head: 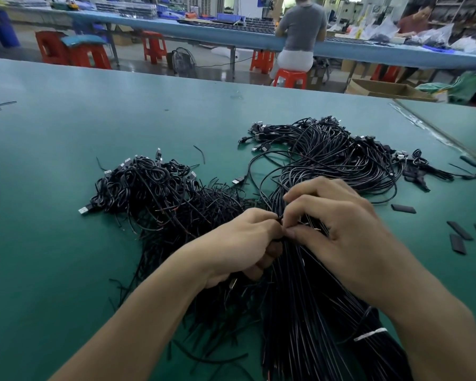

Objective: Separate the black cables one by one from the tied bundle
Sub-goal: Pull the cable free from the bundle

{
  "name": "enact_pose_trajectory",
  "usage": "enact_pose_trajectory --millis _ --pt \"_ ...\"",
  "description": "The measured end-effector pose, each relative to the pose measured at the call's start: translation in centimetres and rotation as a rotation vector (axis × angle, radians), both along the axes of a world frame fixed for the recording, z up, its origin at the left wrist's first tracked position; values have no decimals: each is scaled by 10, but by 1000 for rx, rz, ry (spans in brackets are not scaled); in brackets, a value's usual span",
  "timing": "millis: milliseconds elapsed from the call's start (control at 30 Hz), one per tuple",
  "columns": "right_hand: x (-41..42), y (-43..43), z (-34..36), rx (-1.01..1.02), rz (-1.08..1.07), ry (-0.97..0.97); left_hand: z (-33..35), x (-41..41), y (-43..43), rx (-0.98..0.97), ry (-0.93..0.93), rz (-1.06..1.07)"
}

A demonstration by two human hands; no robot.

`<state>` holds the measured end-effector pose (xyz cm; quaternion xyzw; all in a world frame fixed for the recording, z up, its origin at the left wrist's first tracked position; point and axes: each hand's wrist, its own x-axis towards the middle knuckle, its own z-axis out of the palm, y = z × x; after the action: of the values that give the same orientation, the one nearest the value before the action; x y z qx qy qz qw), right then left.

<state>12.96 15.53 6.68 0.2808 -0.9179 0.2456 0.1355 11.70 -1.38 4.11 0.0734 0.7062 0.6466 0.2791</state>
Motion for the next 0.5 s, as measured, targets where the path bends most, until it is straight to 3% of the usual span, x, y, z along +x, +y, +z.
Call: enact_pose_trajectory --millis 167,500 --pt "1 0 -2 -76 39 -200 5 2 -6 -50 -34 -128" --pt "2 -1 -1 -85 -8 -149 6 6 2 -267 126 -150"
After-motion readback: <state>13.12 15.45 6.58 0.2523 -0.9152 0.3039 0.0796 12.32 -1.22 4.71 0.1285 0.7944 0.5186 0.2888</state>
